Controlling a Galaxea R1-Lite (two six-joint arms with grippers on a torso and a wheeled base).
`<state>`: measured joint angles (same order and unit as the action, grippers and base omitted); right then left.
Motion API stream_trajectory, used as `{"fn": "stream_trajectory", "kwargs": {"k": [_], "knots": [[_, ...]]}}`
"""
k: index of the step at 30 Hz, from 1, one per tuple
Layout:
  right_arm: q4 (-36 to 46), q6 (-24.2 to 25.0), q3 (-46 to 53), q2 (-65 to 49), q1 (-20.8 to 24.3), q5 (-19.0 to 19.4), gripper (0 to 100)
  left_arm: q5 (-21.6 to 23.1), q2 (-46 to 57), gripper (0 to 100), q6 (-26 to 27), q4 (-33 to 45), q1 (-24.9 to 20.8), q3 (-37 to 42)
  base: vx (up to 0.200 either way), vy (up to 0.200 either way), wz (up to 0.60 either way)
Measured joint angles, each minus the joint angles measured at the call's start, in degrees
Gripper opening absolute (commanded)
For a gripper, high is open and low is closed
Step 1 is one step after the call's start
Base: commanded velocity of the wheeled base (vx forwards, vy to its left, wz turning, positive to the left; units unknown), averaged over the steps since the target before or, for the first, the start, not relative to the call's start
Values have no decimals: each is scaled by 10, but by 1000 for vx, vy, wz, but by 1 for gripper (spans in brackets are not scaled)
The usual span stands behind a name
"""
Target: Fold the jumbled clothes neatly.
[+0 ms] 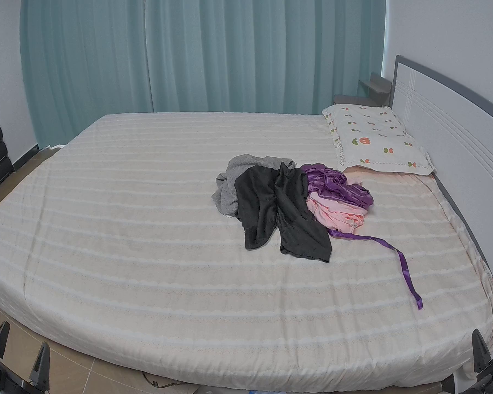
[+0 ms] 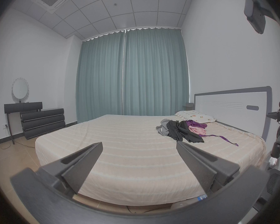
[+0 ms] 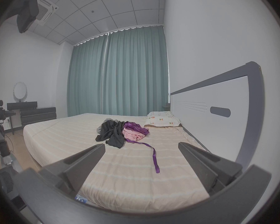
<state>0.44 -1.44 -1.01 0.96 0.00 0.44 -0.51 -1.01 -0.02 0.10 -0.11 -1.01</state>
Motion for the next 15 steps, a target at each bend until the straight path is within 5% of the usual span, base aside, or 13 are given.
{"fn": "stream_trajectory", "kwargs": {"k": [15], "knots": [[-31, -29, -88, 105, 4, 26, 100, 0, 0, 100, 0, 0, 0, 0, 0, 0, 0]]}}
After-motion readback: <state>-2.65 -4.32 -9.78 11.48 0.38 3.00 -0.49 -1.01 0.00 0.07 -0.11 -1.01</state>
